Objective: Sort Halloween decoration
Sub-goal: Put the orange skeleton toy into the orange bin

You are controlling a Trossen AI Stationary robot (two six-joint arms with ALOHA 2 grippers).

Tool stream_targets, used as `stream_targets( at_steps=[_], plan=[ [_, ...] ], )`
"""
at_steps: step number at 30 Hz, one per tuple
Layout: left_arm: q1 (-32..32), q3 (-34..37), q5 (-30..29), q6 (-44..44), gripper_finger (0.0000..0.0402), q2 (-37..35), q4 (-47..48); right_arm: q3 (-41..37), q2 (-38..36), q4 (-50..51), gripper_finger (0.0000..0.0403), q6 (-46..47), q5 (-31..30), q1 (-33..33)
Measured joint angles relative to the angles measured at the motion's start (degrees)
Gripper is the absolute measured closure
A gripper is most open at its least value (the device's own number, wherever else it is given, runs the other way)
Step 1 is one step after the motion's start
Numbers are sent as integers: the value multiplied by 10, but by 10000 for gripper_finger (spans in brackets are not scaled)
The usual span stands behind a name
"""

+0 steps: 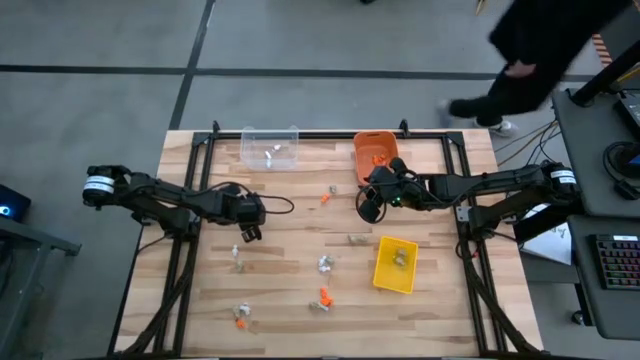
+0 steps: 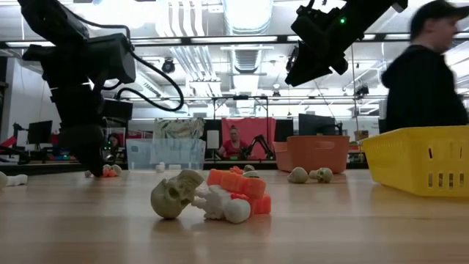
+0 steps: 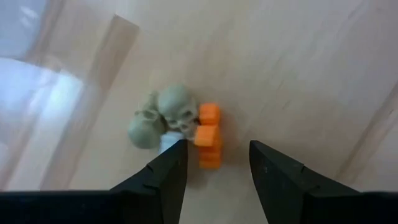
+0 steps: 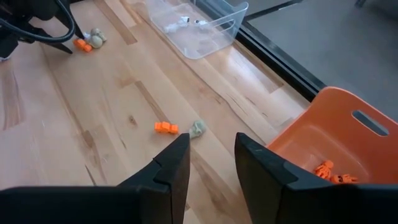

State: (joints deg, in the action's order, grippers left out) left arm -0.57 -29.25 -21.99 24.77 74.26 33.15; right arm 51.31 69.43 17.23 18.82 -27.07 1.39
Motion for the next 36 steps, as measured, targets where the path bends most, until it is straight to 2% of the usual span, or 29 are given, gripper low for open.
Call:
stream_targets(
  at_steps=[7,20,32,36],
  plan=[
    [0,15,6,8,277,-1,-26,0,0,-1,283,0,0,0],
    [0,10,6,13,393,0,-23,0,0,-21,285,-9,0,0],
    [22,-14,22,5,400,-11,-28,0,0,-28,284,-19,0,0],
    [38,-30,21,-17,401,-19,-60,0,0,-28,287,-19,0,0]
  ],
)
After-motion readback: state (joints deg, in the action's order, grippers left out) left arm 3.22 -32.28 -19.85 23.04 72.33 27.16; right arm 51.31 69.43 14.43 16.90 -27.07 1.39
